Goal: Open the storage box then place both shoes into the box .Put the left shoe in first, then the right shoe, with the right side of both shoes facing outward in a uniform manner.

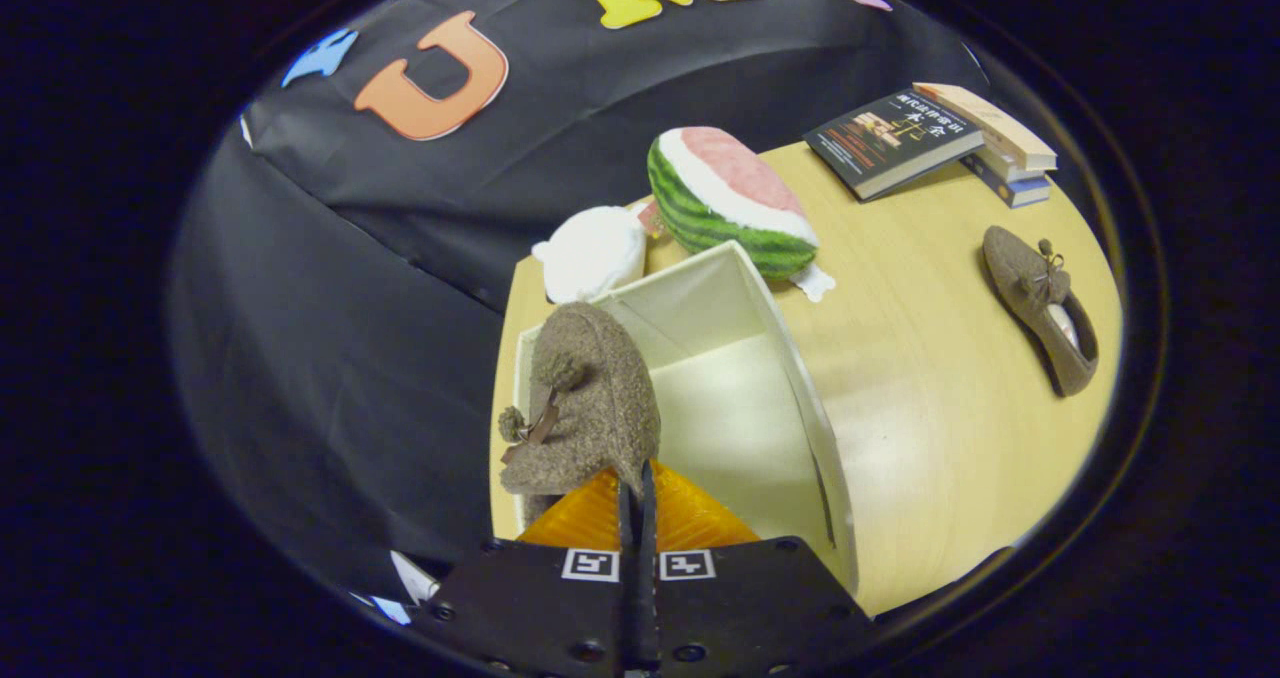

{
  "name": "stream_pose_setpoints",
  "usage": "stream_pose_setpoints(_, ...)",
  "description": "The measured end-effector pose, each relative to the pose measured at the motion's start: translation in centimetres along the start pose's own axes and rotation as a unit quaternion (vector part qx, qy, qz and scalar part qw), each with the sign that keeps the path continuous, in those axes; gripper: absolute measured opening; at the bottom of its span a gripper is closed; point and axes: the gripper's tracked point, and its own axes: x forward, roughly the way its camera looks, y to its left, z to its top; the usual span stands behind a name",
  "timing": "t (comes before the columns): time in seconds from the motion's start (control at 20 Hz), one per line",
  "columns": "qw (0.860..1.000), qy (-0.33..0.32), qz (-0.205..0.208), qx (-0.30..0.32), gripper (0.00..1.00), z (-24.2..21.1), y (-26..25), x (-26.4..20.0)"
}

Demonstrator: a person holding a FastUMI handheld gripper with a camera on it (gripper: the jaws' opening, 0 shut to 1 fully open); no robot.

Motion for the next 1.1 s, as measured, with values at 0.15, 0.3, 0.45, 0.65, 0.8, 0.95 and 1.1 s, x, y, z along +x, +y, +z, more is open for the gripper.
stream_pose_setpoints(0.15,0.999,0.018,-0.027,0.008,0.00,-1.6,-0.7,2.9)
stream_pose_setpoints(0.3,0.998,0.043,-0.048,0.006,0.00,-3.0,-1.0,5.1)
stream_pose_setpoints(0.45,0.996,0.067,-0.061,0.002,0.00,-3.5,-1.4,6.7)
stream_pose_setpoints(0.65,0.994,0.087,-0.065,-0.004,0.18,-3.9,-1.7,7.8)
stream_pose_setpoints(0.8,0.995,0.079,-0.063,-0.012,0.40,-3.4,-2.0,6.8)
stream_pose_setpoints(0.95,0.998,0.056,-0.030,-0.026,0.69,-2.2,-1.2,4.6)
stream_pose_setpoints(1.1,0.998,0.018,-0.009,-0.064,0.89,-0.3,-0.3,1.5)
